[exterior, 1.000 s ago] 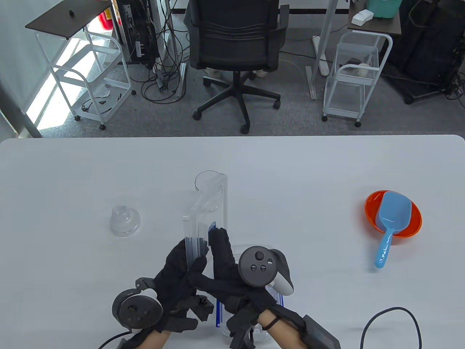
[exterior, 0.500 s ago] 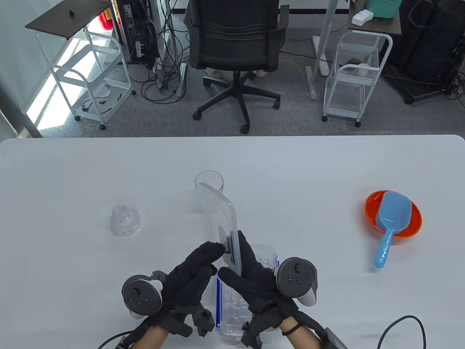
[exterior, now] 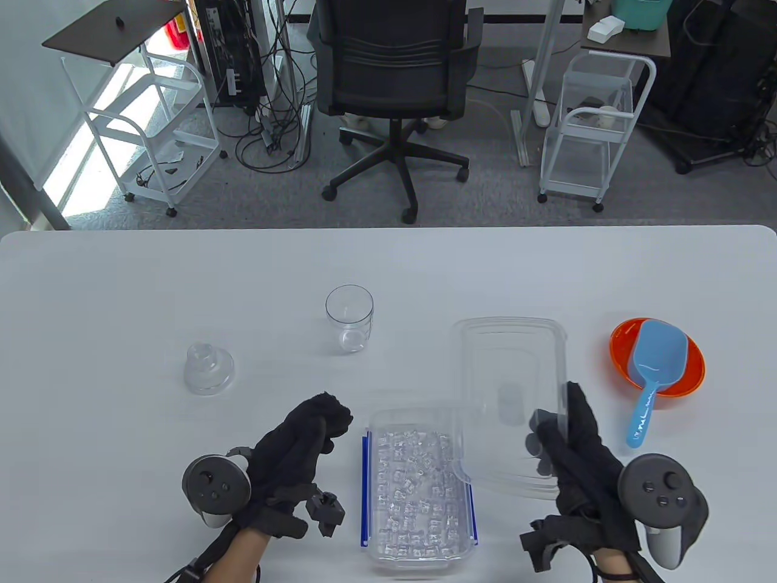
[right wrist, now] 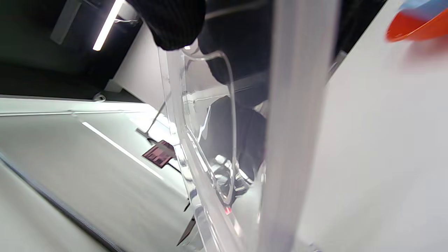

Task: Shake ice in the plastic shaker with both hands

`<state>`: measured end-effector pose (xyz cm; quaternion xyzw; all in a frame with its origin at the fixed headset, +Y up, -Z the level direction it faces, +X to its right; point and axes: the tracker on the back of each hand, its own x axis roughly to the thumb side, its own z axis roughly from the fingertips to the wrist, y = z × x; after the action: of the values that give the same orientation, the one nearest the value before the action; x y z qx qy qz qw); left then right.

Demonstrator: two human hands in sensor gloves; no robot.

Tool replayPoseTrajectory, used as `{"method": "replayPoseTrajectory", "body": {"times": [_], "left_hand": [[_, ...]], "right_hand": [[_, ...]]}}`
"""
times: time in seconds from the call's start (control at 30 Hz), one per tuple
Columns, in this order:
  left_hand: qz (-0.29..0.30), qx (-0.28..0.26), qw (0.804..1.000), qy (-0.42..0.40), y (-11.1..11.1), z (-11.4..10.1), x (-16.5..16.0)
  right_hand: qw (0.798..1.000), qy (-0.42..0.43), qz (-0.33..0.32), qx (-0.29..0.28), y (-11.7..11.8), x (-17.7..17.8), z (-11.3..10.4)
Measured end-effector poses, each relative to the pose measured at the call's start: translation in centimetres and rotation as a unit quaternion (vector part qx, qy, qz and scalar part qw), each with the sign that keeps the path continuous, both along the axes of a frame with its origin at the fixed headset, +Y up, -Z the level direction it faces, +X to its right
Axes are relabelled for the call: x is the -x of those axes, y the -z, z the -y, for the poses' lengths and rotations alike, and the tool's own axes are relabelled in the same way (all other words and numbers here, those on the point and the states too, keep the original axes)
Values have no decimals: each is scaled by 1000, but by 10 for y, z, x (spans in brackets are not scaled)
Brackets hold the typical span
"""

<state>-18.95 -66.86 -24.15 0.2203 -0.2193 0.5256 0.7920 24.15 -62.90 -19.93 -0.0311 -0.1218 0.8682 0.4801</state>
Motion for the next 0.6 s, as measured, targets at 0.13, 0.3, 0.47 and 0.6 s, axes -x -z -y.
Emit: {"method": "replayPoseTrajectory", "body": {"times": [0.13,0.3,0.47,0.6], "left_hand": [[3,1,1000,15,1,1,-3],[1,-13,999,50,-1,1,-6],[5,-12,998,55,-1,1,-7],[9,-9,998,69,0,4,-9]], "right_hand": [[996,-28,24,87,-1,-29,13],[976,-97,28,193,5,-36,45],[953,-134,3,273,16,-33,65],[937,-179,14,300,19,-32,73]]}}
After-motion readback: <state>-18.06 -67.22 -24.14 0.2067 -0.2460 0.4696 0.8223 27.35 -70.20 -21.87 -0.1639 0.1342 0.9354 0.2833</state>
